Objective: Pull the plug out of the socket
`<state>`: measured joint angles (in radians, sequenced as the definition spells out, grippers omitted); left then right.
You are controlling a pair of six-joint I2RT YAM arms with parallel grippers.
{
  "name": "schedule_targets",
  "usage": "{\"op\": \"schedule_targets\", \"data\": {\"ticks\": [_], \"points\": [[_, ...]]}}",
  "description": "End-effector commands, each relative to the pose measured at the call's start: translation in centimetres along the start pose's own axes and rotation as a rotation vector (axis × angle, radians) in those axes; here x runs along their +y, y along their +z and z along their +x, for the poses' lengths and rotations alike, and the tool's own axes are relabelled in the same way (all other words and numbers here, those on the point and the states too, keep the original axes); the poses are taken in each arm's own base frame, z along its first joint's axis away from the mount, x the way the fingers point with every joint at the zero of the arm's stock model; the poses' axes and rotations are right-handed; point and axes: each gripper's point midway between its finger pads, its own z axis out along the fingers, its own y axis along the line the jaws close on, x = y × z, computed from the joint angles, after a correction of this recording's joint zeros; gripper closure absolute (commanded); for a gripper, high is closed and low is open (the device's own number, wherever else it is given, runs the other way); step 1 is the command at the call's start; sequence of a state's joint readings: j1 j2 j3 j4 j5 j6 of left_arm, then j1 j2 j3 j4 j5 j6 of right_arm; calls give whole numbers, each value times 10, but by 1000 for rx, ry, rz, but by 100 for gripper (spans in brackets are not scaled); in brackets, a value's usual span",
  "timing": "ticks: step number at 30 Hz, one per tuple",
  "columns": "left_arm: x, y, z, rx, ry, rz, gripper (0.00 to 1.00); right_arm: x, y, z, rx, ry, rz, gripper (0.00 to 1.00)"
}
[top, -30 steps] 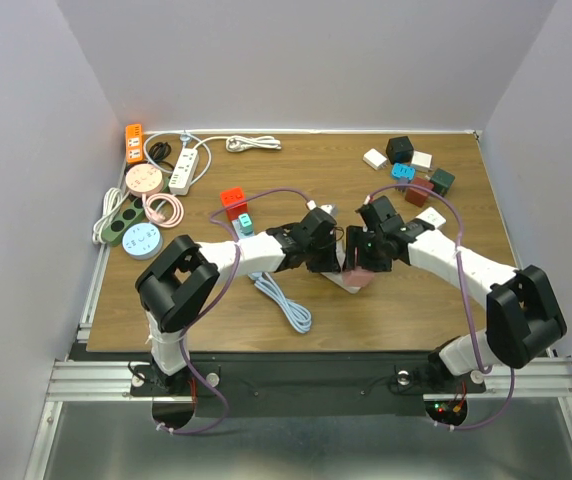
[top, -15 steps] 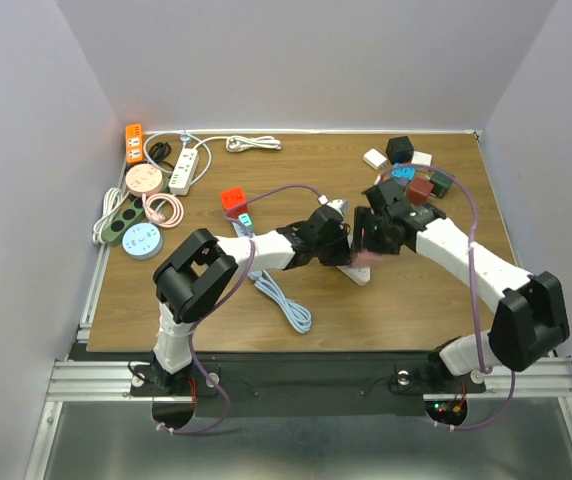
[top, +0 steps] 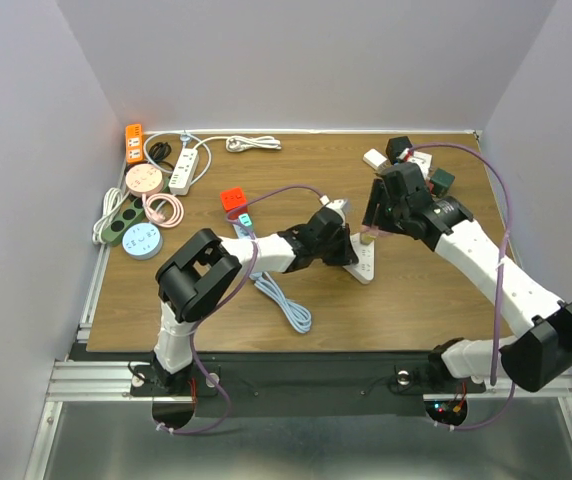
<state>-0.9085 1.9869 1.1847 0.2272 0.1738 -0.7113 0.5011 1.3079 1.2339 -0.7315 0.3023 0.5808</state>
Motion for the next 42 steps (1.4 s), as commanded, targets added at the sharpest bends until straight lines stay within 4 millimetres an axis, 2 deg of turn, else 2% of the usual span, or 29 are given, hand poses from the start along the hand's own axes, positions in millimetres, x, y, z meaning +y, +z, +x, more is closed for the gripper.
{"op": "schedule_targets", "data": {"ticks": [1,3,5,6,7,8,10,13,17,19,24,28,33,34,35,37,40,42], "points": [[140,-46,119,386,46,-525,100,-68,-7,-34,-141,88,239,100],[125,-50,100,345,50,-516,100,-87,0,-37,-126,111,285,100],[101,-58,76,294,52,-478,100,-115,4,-43,-135,151,367,100],[98,-63,74,292,52,-475,100,-124,7,-43,-132,161,395,100],[90,-65,57,242,63,-481,100,-134,16,-37,-103,164,432,100],[80,-72,45,211,67,-467,100,-154,20,-36,-90,197,479,100],[62,-83,24,162,77,-449,100,-179,31,-28,-38,244,530,99],[46,-94,3,115,90,-438,100,-180,39,-19,9,247,498,100],[36,-100,-11,77,87,-425,100,-169,46,-6,57,240,424,99],[31,-101,-15,72,82,-411,100,-167,50,10,101,232,399,99],[26,-101,-17,69,79,-396,100,-175,58,27,134,221,424,100],[19,-104,-21,56,75,-373,100,-178,70,35,160,220,441,100],[4,-105,-31,34,76,-322,100,-183,84,35,161,229,477,99],[-1,-104,-34,29,77,-307,100,-184,87,35,161,232,482,95],[-2,-102,-34,32,78,-304,100,-185,90,32,162,233,487,70],[-10,-98,-39,29,88,-279,100,-188,93,27,148,237,507,58],[-21,-94,-48,9,95,-240,100,-189,99,19,136,235,516,49],[-31,-91,-49,12,94,-197,100,-184,99,12,128,238,494,38]]}}
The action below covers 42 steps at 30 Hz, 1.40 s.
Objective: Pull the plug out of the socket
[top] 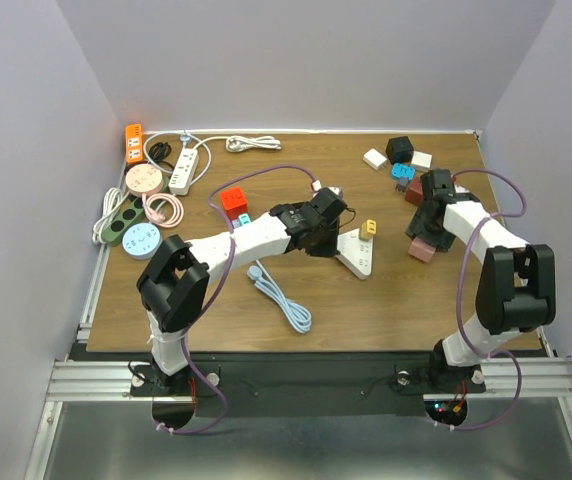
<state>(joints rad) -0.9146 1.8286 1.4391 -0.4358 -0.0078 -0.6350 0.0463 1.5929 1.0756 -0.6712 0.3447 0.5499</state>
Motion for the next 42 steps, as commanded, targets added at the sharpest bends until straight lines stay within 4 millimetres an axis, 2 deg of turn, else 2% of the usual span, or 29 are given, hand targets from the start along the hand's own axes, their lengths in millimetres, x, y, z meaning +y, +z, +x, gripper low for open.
{"op": "schedule_targets", "data": {"ticks": [1,3,4,5,9,12,16,21,25,31,35,39,42], "points": [[-32,-14,-28,-75,16,124,100,15,-17,-43,-116,45,-57,28],[-37,-12,-33,-82,15,147,100,23,-30,-49,-126,43,-122,20],[-39,-11,-37,-89,12,152,100,27,-43,-56,-151,37,-160,14],[-35,-3,-37,-82,8,140,100,30,-51,-59,-160,34,-191,1],[-24,12,-44,-68,-22,132,100,45,-82,-59,-166,-1,-343,0],[-17,22,-50,-68,-47,145,100,56,-104,-49,-144,-21,-470,0],[-9,35,-55,-61,-64,140,100,79,-121,-33,-92,-116,-642,2],[-16,40,-57,-52,-70,168,100,107,-119,-21,-42,-202,-747,10],[-17,37,-56,-50,-81,177,100,134,-109,-10,7,-244,-810,15],[-12,21,-54,-74,-103,178,100,161,-99,8,47,-298,-810,18],[-11,10,-53,-87,-114,183,100,170,-85,12,58,-294,-769,24],[-11,-3,-55,-104,-122,189,100,173,-70,12,68,-283,-725,39],[-7,-8,-52,-103,-123,180,100,174,-58,21,105,-289,-708,51]]}}
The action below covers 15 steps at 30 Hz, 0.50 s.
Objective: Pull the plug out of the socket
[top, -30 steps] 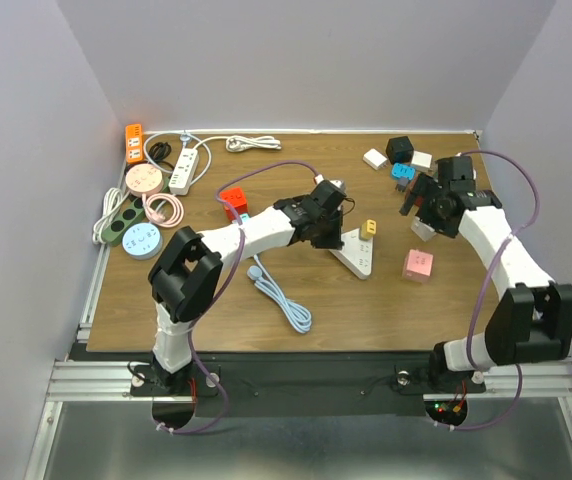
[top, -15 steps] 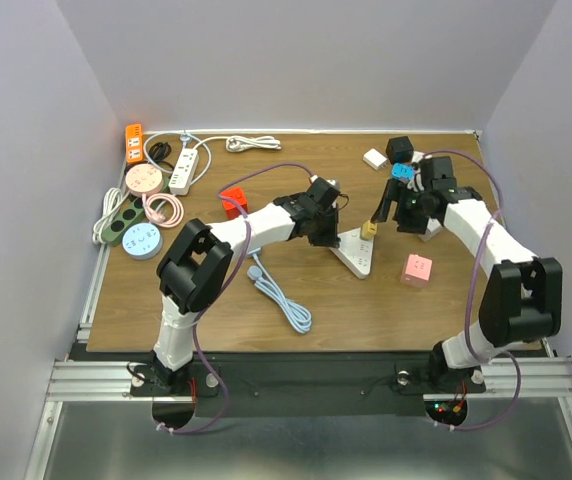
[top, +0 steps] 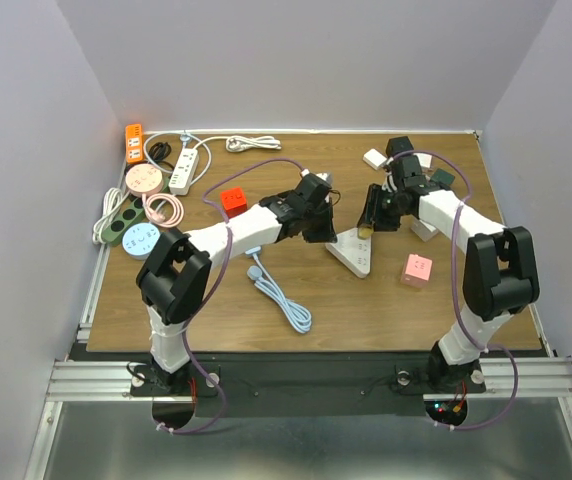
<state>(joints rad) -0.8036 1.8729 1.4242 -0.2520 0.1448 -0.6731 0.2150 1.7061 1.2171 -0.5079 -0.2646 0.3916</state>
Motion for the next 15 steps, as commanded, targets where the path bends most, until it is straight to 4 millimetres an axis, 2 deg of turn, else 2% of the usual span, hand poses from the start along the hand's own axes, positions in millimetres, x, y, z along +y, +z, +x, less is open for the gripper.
{"op": "schedule_targets", "data": {"ticks": [1,6,7,8,11,15], "points": [[-13,-28,-14,-67,-1,40,100,6,7,-13,-35,-10,-3,55],[-11,-25,-9,-53,0,41,100,8,18,3,13,-22,-2,57],[-11,-25,-7,-48,0,44,100,8,19,4,14,-24,-4,63],[-10,-23,-6,-43,-3,43,100,10,22,5,20,-27,-3,79],[-11,-21,-3,-34,-8,53,100,20,18,5,14,-37,-19,99],[-8,-16,5,-18,-8,53,100,33,11,11,9,-38,-39,100]]}}
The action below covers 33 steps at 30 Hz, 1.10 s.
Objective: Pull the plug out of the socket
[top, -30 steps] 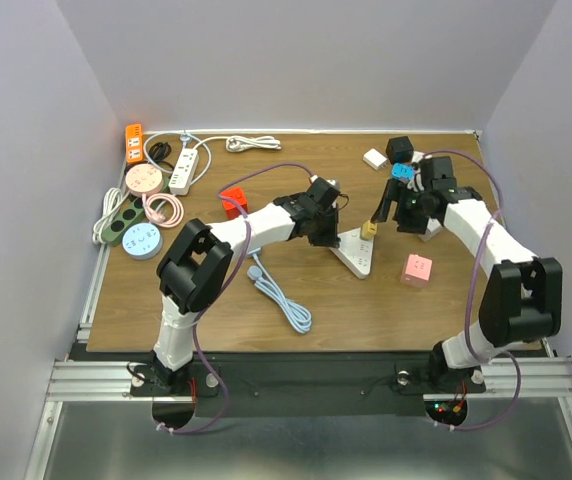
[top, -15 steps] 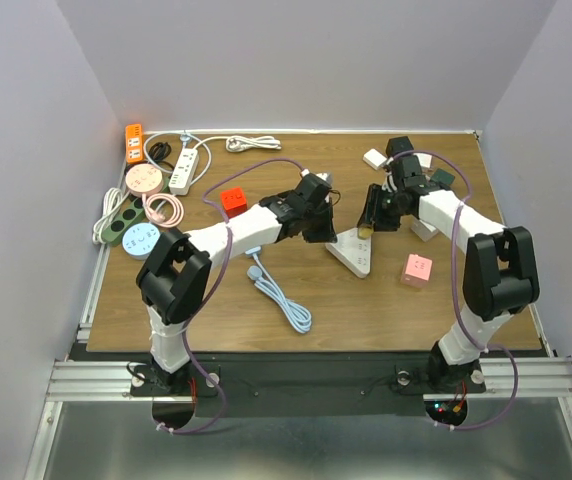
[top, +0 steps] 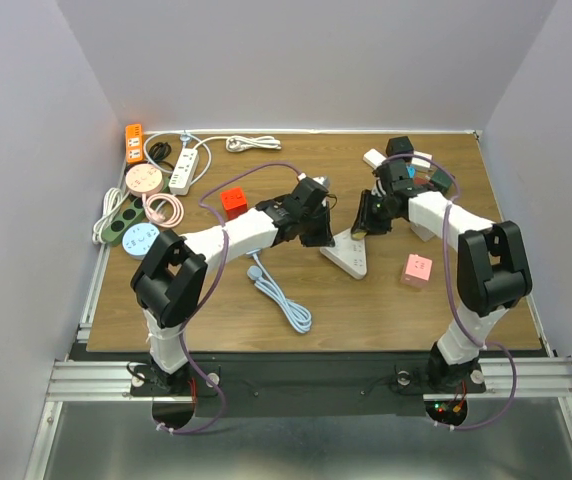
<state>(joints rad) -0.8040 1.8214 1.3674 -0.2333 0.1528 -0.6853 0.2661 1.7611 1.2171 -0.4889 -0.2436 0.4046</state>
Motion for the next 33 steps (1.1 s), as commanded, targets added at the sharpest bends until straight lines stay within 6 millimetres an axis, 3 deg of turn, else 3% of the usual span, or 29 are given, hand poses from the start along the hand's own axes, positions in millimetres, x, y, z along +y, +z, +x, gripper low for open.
{"op": "schedule_targets", "data": {"ticks": [1,8,17,22,27,33], "points": [[-8,-4,1,-14,-1,40,100,29,-12,0,-32,-20,-58,99],[12,15,31,43,-16,21,100,55,-16,33,-3,-5,-76,100],[37,38,56,82,-32,-14,100,75,-17,45,6,1,-90,100],[75,53,88,170,-53,-133,100,83,-35,32,-51,13,-92,100],[125,61,137,268,-78,-244,100,87,-57,11,-131,1,-60,100],[153,66,164,335,-68,-307,100,89,-67,1,-163,7,-43,100]]}}
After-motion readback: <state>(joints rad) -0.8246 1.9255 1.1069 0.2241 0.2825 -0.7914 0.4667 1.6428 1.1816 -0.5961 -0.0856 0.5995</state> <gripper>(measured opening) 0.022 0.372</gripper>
